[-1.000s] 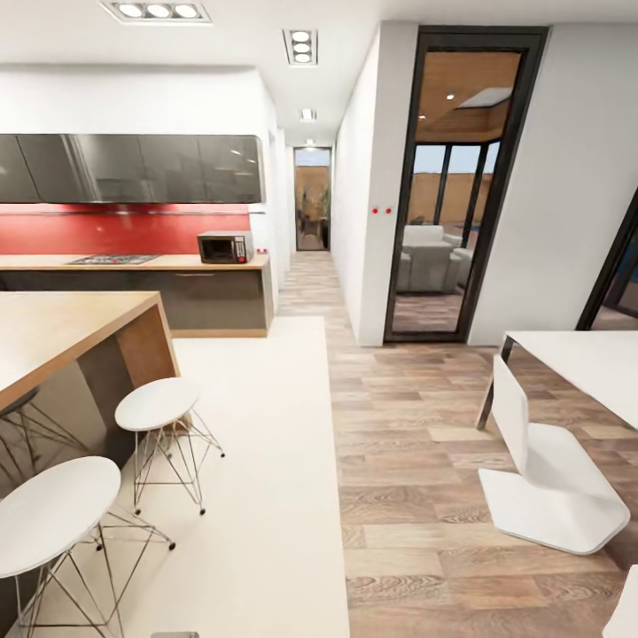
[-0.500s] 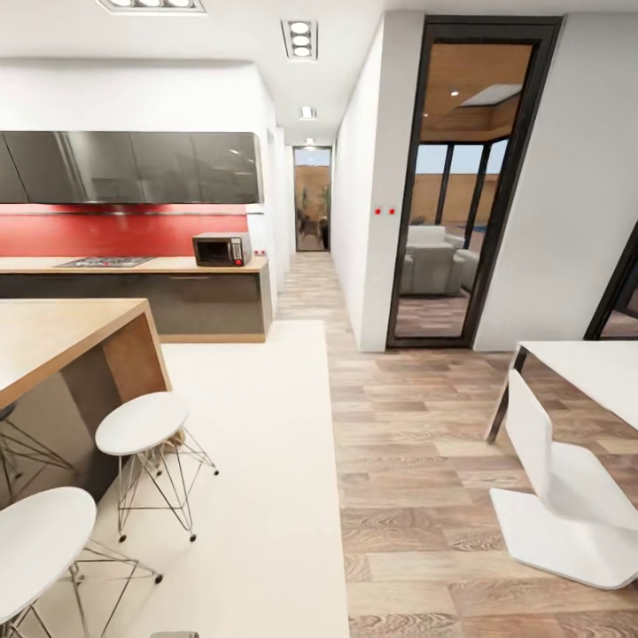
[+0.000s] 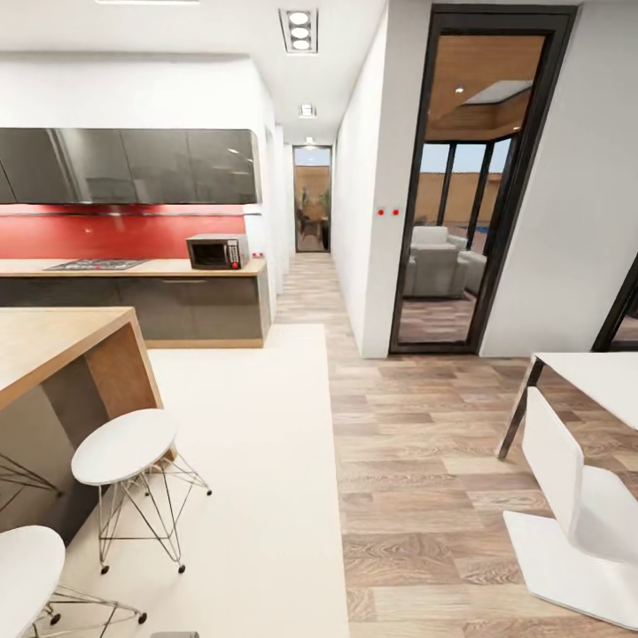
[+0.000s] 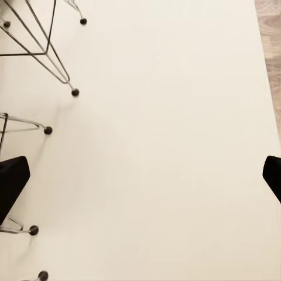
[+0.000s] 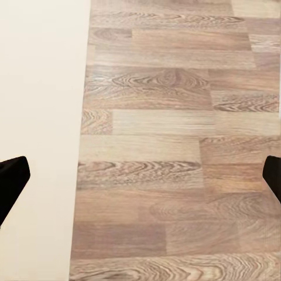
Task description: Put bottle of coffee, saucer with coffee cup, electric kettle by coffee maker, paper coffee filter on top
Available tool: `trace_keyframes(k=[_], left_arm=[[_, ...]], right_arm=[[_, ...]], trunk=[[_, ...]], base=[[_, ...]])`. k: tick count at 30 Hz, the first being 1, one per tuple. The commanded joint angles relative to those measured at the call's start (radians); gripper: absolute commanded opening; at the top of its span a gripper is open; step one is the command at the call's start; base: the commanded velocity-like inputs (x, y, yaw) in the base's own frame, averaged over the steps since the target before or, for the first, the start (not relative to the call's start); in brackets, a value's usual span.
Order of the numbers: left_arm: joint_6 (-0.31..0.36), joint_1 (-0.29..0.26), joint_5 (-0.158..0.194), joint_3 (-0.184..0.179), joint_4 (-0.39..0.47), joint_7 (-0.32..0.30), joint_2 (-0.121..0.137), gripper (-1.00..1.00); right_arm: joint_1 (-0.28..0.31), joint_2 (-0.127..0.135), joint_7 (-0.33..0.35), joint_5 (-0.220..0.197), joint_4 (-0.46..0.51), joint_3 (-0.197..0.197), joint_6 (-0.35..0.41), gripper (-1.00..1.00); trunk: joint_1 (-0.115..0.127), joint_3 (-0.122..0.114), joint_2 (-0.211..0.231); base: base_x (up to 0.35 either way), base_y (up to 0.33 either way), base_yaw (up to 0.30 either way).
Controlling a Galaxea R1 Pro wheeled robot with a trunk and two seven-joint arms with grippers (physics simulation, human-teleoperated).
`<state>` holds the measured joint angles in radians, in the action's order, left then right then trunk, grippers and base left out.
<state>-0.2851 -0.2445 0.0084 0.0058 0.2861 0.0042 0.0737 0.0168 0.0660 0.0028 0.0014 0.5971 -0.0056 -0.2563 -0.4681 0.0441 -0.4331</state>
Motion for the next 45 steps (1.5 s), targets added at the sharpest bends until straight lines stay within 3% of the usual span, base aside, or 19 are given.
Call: trace_keyframes(k=[1, 45], left_arm=[[-0.003, -0.001, 0.001, 0.0, -0.001, 0.0, 0.0, 1.0], [-0.007, -0.001, 0.0, 0.007, -0.002, 0.006, 0.003, 1.0]], right_arm=[[0.001, 0.0, 0.0, 0.0, 0.0, -0.001, -0.003, 1.0], [0.001, 0.0, 0.001, 0.0, 0.0, -0.001, -0.003, 1.0]], trunk=[[-0.001, 0.002, -0.002], [-0.001, 0.002, -0.002]], base=[[0.339, 0.0, 0.0], [0.339, 0.0, 0.0]])
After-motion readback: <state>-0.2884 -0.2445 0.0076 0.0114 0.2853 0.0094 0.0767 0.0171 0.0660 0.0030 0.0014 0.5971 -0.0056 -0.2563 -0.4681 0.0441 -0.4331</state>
